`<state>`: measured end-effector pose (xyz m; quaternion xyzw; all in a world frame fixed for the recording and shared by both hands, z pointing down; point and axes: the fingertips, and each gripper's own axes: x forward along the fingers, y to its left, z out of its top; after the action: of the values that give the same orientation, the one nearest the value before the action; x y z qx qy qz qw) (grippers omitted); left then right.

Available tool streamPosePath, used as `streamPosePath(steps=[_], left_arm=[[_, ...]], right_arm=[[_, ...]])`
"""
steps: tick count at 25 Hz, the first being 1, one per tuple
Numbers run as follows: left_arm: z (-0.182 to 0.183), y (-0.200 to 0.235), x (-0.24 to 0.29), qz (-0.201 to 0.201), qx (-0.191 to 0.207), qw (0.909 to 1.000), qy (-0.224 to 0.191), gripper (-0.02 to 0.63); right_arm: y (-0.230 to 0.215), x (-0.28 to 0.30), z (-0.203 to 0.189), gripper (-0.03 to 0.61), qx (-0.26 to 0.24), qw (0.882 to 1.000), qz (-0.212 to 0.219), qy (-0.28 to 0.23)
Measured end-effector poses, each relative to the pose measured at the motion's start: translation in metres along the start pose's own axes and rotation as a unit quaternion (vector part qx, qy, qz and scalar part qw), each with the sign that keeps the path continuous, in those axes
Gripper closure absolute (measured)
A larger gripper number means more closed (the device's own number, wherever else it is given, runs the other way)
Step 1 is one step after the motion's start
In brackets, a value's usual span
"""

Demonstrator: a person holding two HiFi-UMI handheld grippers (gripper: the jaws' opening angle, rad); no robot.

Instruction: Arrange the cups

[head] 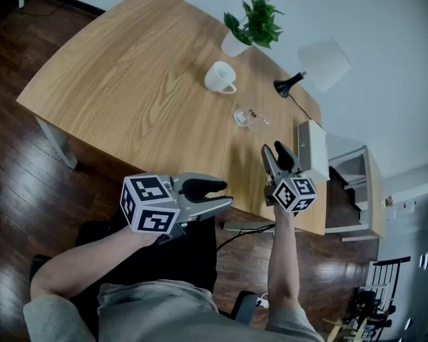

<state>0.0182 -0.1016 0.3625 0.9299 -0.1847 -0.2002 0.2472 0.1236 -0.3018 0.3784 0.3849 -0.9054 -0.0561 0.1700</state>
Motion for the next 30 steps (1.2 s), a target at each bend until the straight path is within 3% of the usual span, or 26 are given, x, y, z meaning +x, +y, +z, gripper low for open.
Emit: streamPosePath(steps=[7,11,14,15,16,24,30], left_arm=[[-0.005,0.000,0.000,0.010,-0.005,0.9999,0.000,0.455],[-0.007,0.002,-0.002,0.012,-0.003,0.9999,0.003,0.456],[-0.010,0.002,-0.001,0.010,-0.003,0.9999,0.008,0.456],[-0.011,0.002,-0.001,0.010,-0.003,0.9999,0.009,0.456],[-0.012,0.002,-0.002,0.011,-0.003,0.9999,0.011,0.456],[-0.013,0.004,-0.005,0.013,-0.004,0.9998,0.017,0.456],[-0.014,-0.001,-0.007,0.011,-0.002,0.9996,0.027,0.456]], right_arm=[[-0.028,0.064,-0.013,0.377,-0.028,0.997,0.014,0.068],[-0.020,0.088,-0.013,0.383,-0.031,0.996,0.034,0.070],[-0.016,0.091,-0.008,0.435,-0.026,0.997,0.052,0.059],[-0.015,0.090,-0.008,0.478,-0.023,0.997,0.056,0.056],[-0.014,0.089,-0.007,0.505,-0.016,0.997,0.060,0.053],[-0.009,0.051,-0.009,0.514,0.053,0.996,0.066,0.028],[-0.040,-0.006,-0.013,0.514,0.137,0.989,0.050,-0.008]])
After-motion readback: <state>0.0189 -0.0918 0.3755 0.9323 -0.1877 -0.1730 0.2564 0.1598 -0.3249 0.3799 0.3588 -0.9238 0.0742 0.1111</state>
